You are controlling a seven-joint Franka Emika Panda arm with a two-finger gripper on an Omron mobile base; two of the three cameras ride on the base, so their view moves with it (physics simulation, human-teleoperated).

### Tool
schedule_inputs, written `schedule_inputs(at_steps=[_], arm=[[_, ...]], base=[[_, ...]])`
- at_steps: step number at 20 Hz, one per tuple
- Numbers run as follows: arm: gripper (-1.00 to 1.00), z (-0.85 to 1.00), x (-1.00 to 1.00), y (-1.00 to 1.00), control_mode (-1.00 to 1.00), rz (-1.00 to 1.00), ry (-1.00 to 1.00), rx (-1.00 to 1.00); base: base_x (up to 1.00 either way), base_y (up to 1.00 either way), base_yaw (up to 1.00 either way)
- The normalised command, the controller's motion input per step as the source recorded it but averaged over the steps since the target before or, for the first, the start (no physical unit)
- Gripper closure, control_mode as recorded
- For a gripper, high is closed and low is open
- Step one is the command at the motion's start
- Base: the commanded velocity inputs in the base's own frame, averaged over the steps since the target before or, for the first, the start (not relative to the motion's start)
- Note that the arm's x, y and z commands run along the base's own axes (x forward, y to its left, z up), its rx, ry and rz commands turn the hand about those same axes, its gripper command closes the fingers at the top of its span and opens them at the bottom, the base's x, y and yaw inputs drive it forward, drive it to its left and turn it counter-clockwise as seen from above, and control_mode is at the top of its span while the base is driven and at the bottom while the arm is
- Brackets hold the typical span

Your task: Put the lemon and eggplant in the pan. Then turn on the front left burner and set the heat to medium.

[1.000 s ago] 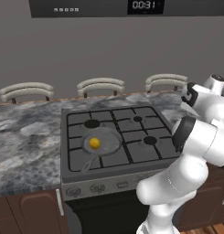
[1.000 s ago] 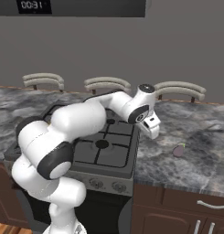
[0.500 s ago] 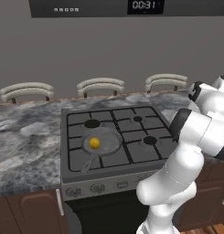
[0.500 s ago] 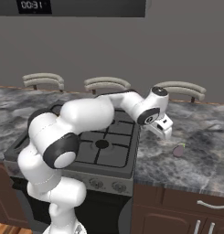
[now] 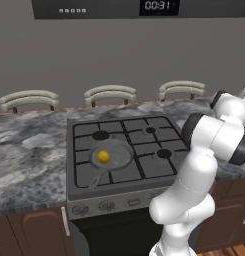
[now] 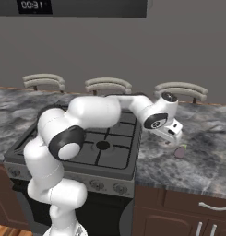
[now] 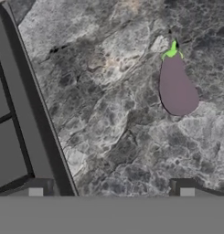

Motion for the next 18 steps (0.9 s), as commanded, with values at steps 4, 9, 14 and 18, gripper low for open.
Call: schedule_inputs(at_steps=[4, 9, 14, 18], arm=[[-1.00, -0.16, 0.00, -0.23, -1.00, 0.05, 0.00, -0.05], [-1.00, -0.15, 0.00, -0.24, -1.00, 0.02, 0.01, -0.05], [-1.00, -0.18, 0.00, -0.19, -1.00, 0.00, 0.02, -0.07], [-1.00, -0.18, 0.00, -0.19, -1.00, 0.00, 0.02, -0.06]], base=[[0.00, 0.00, 0.00], [0.00, 0.00, 0.00], [0.00, 0.00, 0.00], [0.00, 0.00, 0.00]])
